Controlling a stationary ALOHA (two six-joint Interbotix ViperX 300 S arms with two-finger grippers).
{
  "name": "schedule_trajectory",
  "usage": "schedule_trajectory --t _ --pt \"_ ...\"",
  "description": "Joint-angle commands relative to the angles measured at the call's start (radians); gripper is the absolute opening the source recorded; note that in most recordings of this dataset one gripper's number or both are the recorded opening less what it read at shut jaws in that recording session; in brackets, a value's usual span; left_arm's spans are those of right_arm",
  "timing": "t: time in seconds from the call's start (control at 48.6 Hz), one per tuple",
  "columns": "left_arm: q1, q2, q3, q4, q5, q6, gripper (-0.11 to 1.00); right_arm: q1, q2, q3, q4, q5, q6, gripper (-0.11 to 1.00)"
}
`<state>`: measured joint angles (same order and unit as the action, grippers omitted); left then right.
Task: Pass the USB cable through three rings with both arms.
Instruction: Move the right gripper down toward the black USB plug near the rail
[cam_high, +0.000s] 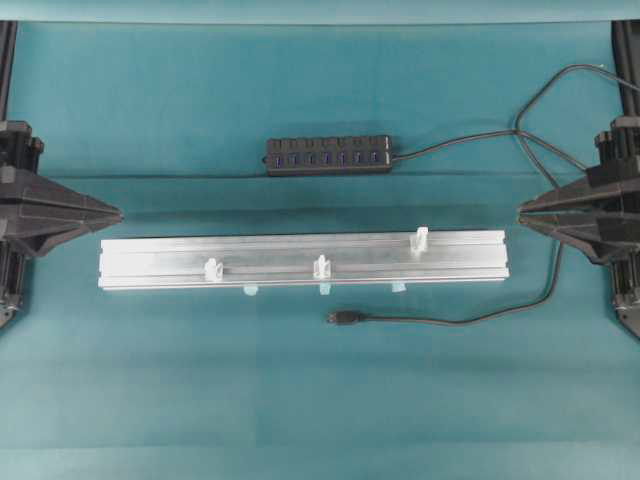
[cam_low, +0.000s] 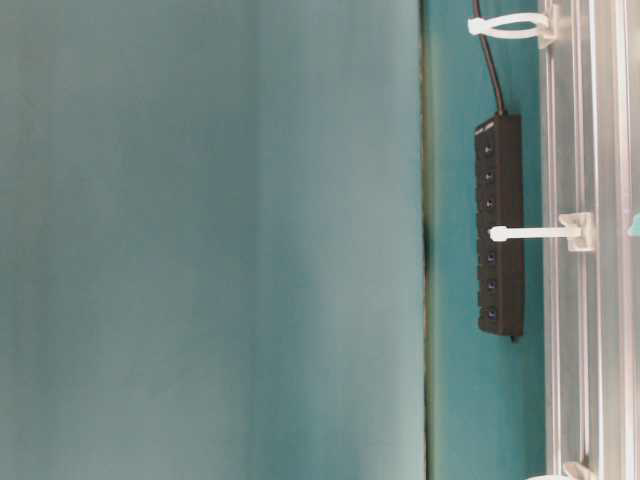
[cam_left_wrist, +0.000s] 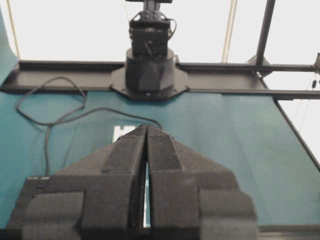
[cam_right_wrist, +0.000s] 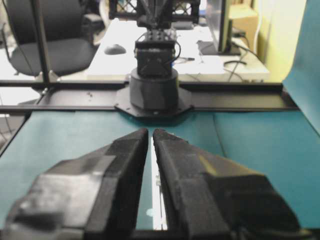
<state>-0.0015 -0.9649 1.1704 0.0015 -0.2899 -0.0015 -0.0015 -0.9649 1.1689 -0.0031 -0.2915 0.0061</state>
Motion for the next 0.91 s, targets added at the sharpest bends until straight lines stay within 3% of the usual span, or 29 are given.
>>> schedule_trajectory --t 0.0,0.165,0.288,0.535,0.885 --pt "0.011 0.029 -0.02 0.012 0.023 -0.003 0.02 -0.003 0.021 -0.003 0.008 0.002 0.006 0.0" --pt "0.002 0.051 -0.055 0.014 0.052 0.011 0.02 -0.002 0.083 -0.04 0.072 0.13 0.078 -0.09" --pt "-0.003 0.057 -0.067 0.014 0.074 0.003 0.02 -0.002 0.144 -0.089 0.072 0.218 0.121 -0.1" --pt "-0.018 0.063 -0.087 0.014 0.161 -0.005 0.02 0.012 0.281 -0.23 0.072 0.436 0.133 -0.11" --pt "-0.017 0.066 -0.117 0.014 0.307 -0.003 0.02 0.037 0.503 -0.41 0.072 0.73 0.201 -0.11"
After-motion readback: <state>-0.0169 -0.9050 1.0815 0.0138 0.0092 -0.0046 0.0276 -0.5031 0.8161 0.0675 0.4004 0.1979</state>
